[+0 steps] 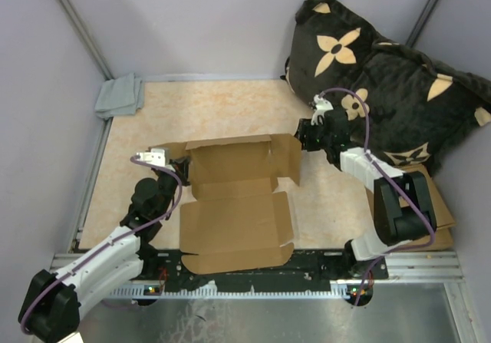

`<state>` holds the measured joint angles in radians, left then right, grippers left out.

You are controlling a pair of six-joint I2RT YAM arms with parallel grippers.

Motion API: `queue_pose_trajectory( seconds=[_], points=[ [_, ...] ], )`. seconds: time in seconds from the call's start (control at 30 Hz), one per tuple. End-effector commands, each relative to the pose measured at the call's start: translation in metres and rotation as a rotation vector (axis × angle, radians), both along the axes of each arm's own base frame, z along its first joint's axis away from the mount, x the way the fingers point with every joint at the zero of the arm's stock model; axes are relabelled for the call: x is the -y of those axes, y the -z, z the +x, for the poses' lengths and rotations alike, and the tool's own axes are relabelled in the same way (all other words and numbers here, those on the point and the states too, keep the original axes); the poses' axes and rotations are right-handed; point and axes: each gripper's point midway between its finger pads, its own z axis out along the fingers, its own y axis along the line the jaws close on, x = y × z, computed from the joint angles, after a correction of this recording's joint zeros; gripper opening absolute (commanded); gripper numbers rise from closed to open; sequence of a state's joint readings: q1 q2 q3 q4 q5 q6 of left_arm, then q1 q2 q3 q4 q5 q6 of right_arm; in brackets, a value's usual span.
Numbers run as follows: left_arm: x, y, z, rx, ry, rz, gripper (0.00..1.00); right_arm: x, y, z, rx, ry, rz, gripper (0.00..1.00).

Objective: Fold the paper box

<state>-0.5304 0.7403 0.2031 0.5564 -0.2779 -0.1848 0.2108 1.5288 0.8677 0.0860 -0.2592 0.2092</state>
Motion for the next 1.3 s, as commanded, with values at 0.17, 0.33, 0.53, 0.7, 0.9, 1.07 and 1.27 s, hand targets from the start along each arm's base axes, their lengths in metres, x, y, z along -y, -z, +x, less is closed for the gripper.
queue_pose_trajectory(
  seconds=[0.17, 0.33, 0.53, 0.7, 0.9, 1.07, 1.27],
  points=[
    [0.000, 0.005, -0.001, -0.007, -0.013, -0.051, 0.00, -0.026, -0.046, -0.047, 0.048, -0.193, 0.138, 0.52],
    [-0.001, 0.008, 0.003, -0.040, -0.031, -0.038, 0.00, -0.032, -0.046, -0.067, 0.046, -0.222, 0.192, 0.52],
    [0.006, 0.007, 0.013, -0.084, -0.032, -0.022, 0.00, -0.051, -0.038, -0.082, 0.020, -0.306, 0.230, 0.53],
    [0.009, 0.004, 0.008, -0.052, -0.001, -0.042, 0.00, -0.063, -0.041, -0.091, 0.044, -0.365, 0.239, 0.54],
    [0.006, 0.010, -0.005, -0.016, 0.027, -0.047, 0.00, -0.071, -0.046, -0.099, 0.072, -0.399, 0.245, 0.57],
    [0.007, 0.015, -0.015, 0.008, 0.064, -0.057, 0.00, -0.081, -0.049, -0.110, 0.092, -0.433, 0.251, 0.61],
    [0.008, 0.017, -0.022, 0.025, 0.090, -0.066, 0.00, -0.077, -0.043, -0.120, 0.059, -0.386, 0.214, 0.61]
  ],
)
